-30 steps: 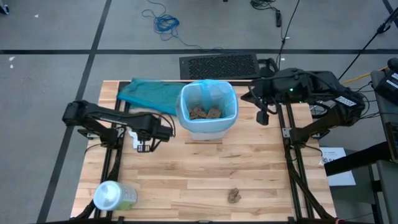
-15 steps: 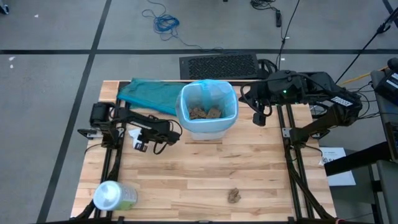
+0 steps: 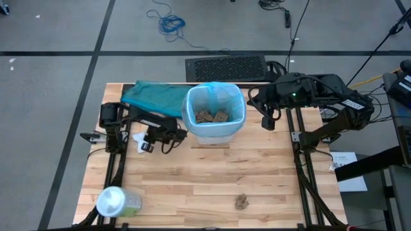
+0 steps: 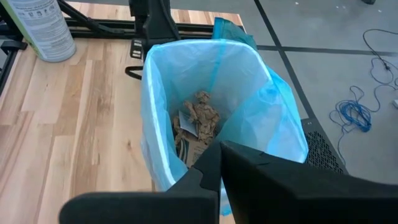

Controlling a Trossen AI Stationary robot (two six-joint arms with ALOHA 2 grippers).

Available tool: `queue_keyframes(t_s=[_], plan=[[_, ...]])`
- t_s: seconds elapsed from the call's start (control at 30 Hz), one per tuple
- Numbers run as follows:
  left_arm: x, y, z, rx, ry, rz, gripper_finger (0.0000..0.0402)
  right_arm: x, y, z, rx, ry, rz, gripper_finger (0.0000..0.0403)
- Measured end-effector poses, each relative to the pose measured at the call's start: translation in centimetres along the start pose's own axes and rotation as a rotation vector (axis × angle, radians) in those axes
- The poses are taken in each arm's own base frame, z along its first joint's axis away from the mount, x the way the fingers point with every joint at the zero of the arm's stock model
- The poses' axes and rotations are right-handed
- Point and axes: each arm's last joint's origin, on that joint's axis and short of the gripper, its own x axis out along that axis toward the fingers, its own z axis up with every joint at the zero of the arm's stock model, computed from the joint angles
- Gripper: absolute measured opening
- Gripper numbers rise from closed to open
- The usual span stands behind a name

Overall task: Place trash/remove bag and relplace
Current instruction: Put the white paper into the trash bin

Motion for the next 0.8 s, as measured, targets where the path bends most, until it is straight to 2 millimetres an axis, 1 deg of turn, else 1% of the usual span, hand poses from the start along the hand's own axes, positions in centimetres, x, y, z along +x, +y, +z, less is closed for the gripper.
queue_keyframes(t_s=[0.23, 0.33, 0.43, 0.67, 0.73, 0.8], plan=[[0.0, -0.1, -0.2, 0.005, 0.006, -0.066, 0.0105, 0.0, 0.0, -0.1, 0.008, 0.007, 0.000, 0.0000], [0.2, -0.2, -0.2, 0.061, 0.001, -0.065, 0.0105, 0.0, 0.0, -0.1, 0.008, 0.008, 0.001, 0.0000], [0.7, -0.1, -0.3, 0.094, 0.009, -0.074, 0.0105, 0.0, 0.0, -0.1, 0.008, 0.010, 0.000, 0.0000], [2.6, -0.2, -1.0, 0.084, 0.049, -0.114, 0.0105, 0.0, 0.0, -0.2, 0.006, 0.019, 0.001, 0.0000], [2.9, -0.3, -1.0, 0.080, 0.047, -0.113, 0.0103, 0.0, 0.0, -0.2, 0.009, 0.019, 0.000, 0.0000], [2.9, -0.4, -0.9, 0.081, 0.048, -0.110, 0.0093, 0.0, 0.0, -0.2, 0.018, 0.019, 0.000, 0.0000]])
